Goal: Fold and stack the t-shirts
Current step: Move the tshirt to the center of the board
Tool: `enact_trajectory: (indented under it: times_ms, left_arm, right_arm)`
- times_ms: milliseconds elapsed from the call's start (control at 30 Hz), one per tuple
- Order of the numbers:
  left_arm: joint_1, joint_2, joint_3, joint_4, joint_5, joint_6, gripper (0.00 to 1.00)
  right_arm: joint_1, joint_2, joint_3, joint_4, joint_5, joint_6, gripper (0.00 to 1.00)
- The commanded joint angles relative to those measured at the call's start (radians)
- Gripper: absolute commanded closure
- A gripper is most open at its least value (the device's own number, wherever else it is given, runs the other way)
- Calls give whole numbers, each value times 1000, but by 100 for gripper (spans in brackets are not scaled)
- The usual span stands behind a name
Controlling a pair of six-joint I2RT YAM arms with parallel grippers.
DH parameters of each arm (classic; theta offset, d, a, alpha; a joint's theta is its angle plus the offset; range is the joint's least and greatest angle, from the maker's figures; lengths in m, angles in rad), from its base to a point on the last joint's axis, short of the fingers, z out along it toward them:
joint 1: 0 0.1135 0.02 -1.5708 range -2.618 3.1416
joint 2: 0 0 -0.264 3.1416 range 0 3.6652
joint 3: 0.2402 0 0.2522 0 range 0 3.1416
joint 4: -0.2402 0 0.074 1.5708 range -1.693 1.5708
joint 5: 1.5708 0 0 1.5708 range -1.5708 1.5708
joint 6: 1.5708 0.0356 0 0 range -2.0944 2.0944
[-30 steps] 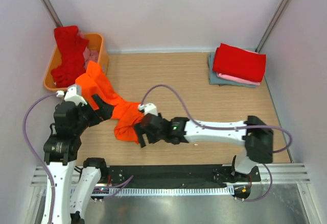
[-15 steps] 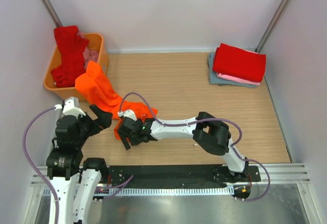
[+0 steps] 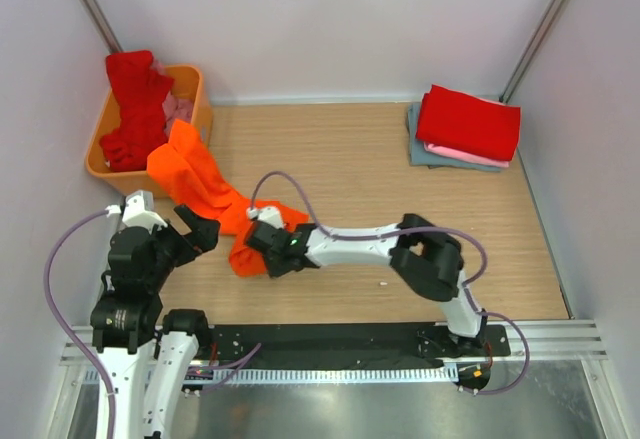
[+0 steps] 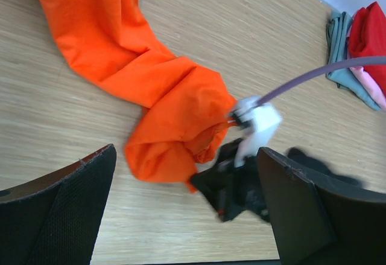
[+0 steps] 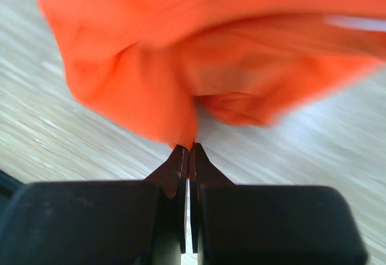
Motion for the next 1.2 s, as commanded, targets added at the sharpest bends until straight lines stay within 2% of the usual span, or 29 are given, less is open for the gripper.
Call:
enact_trajectory:
  times_ms: [0, 33, 67, 100, 167, 200, 267, 400, 600, 733, 767, 833, 867, 933, 967, 1000, 1067, 1100, 1167]
  left_arm:
    - [0, 21, 5, 36, 5, -4, 0]
    - [-2, 26, 5, 36, 9, -4, 0]
    - [0, 34, 6, 33, 11, -4, 0]
    - [0, 37, 7, 33, 17, -4, 0]
    - [0, 43, 7, 38, 32, -4, 0]
    - [0, 47, 3, 39, 40, -4, 0]
    - [0, 52, 2, 49, 69, 0, 0]
    - [0, 93, -6, 59, 92, 3, 0]
    - [-3, 216, -7, 41, 224, 16, 4]
    - [-73, 277, -3, 36, 207, -4, 8]
    - [-131, 296, 6, 38, 157, -15, 8]
    - [-208, 324, 19, 49, 93, -44, 8]
    - [-289, 357, 34, 56, 54, -52, 8]
    - [-363, 386, 48, 79, -44, -73, 7]
    - [-412, 414, 57, 91, -56, -93, 7]
    - [-426, 423, 62, 104, -57, -104, 7]
    - [-457, 440, 78, 130, -55, -125, 7]
    - [-465, 448, 85, 136, -54, -126, 7]
    - [-482, 457, 100, 142, -55, -123, 7]
  right_arm:
    - [-188, -368, -149, 6, 57, 61, 99]
    - [-240, -454, -198, 15, 48, 73, 99]
    - [-294, -646, -248, 11, 42, 99, 99]
    - [-419, -729, -325, -1, 39, 101, 99]
    - [-542, -949, -372, -111, 66, 96, 99]
    - [-643, -1011, -398, -148, 73, 85, 99]
    - [-722, -1083, -414, -251, 60, 75, 99]
    - [-759, -1182, -513, -314, -12, 133, 99]
    - [-759, -1259, -667, -238, -127, 187, 99]
    - [-761, -1240, -639, -242, -124, 162, 99]
    - [-759, -1234, -624, -233, -127, 159, 99]
    - [-759, -1197, -535, -213, -173, 150, 99]
    - [-759, -1124, -482, -212, -203, 128, 99]
    - [-755, -1027, -263, -219, -389, 85, 99]
    - [-745, -960, -105, -228, -418, 53, 99]
    - [-738, -937, -28, -248, -409, 36, 99]
    - [-739, -900, 142, -375, -238, -7, 99]
    - [-739, -874, 309, -420, -149, -51, 99]
    - [-741, -864, 437, -486, 18, -97, 99]
